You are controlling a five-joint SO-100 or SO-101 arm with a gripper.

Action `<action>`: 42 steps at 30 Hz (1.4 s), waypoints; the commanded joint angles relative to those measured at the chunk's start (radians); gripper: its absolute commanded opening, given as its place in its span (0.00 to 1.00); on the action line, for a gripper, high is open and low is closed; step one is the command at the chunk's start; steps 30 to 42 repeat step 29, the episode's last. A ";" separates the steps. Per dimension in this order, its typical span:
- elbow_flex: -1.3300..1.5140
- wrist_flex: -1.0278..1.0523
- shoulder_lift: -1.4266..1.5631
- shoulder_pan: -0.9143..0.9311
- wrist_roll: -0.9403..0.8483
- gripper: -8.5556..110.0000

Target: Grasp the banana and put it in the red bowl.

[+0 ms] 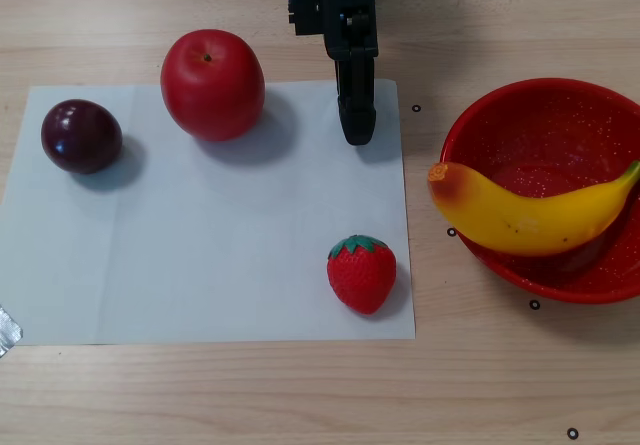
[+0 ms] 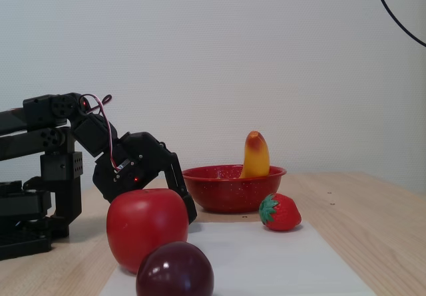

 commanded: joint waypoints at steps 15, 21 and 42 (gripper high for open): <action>0.005 0.020 0.003 -0.003 -0.002 0.07; 0.005 0.020 0.003 -0.003 -0.002 0.07; 0.005 0.020 0.003 -0.003 -0.002 0.07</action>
